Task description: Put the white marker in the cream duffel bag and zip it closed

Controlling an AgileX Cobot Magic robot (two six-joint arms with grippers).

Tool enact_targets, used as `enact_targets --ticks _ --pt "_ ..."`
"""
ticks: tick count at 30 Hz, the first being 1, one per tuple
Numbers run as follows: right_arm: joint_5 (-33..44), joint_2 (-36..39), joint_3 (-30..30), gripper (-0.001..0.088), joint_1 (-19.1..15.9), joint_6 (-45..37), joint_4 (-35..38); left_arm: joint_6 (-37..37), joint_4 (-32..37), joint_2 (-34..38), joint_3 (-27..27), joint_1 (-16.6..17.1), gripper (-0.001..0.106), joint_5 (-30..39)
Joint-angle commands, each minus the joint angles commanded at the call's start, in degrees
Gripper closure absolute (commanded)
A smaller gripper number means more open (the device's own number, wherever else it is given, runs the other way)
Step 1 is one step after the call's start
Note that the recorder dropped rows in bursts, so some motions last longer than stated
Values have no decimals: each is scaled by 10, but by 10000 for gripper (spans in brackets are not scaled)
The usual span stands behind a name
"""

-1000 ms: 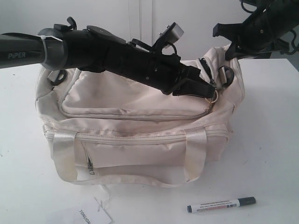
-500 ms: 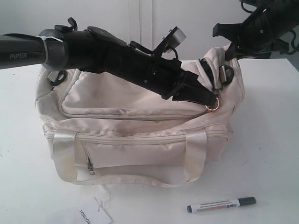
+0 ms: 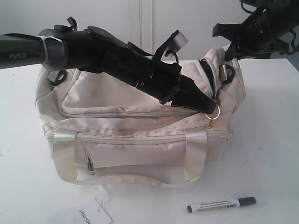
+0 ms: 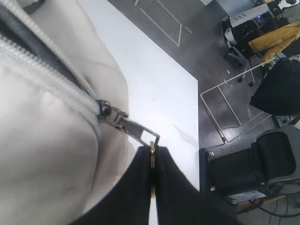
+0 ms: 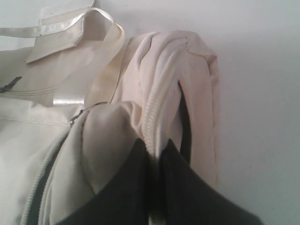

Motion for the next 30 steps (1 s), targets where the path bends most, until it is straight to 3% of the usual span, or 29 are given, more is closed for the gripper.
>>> enact_targets --ticks 5,11,20,30 --pt "5 0 0 650 0 1 0 0 0 0 0 0 1053 -19" --pt "11 -5 0 523 0 14 0 0 0 0 0 0 1053 -32" --pt "46 -39 0 516 0 14 0 0 0 0 0 0 1053 -43" --pt "144 -50 0 516 0 -11 11 0 0 0 0 0 1053 -43"
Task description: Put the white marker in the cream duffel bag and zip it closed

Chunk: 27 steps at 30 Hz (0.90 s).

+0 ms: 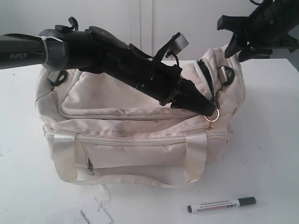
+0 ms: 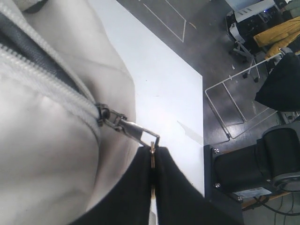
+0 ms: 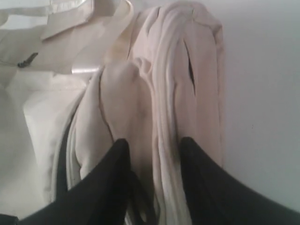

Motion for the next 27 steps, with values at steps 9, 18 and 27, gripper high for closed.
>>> enact_targets --ticks 9,18,27 --pt "27 -2 0 516 1 -43 46 0 0 0 0 0 1053 0" --pt "43 -8 0 500 17 -101 84 0 -1 0 0 0 1053 0" --pt "30 -6 0 338 51 -122 67 0 -1 0 0 0 1053 5"
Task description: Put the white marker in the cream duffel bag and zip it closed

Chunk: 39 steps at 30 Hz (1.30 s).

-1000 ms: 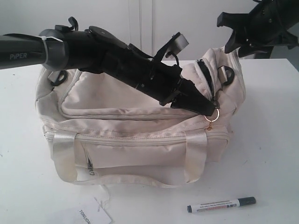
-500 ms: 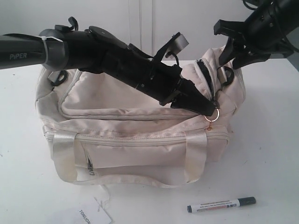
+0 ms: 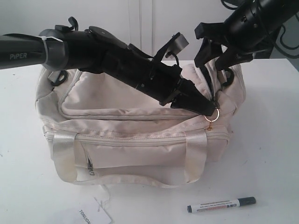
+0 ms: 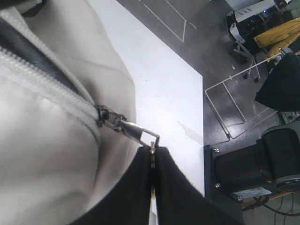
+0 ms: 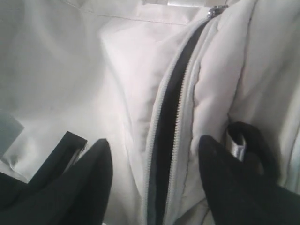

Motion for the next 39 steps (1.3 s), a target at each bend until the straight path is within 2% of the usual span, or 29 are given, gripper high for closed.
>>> enact_targets --ticks 27,29,36,39 --pt "11 64 2 353 11 16 12 0 -1 0 0 0 1053 0" --pt "11 64 2 412 11 20 12 0 -1 0 0 0 1053 0" --pt "12 64 2 727 11 29 13 0 -1 0 0 0 1053 0" --pt "12 64 2 829 11 29 14 0 0 0 0 0 1053 0"
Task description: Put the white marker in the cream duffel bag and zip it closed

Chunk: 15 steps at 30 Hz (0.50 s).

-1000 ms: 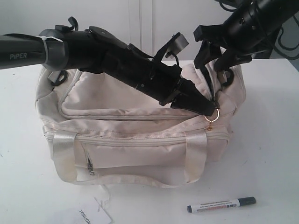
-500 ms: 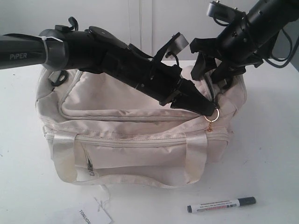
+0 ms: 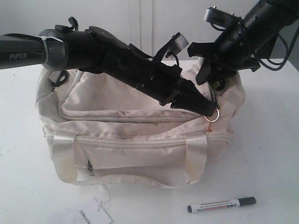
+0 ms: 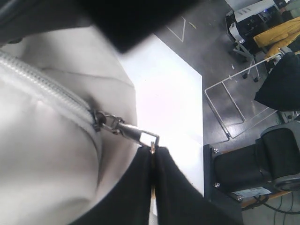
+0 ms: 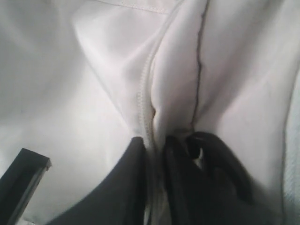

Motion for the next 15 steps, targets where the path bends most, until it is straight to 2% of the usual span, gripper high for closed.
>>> enact_targets --ticks 2,15 --pt "0 -1 0 868 0 1 0 0 0 0 0 0 1053 0" --pt "-20 -19 -1 868 0 17 4 1 11 0 0 0 1053 0"
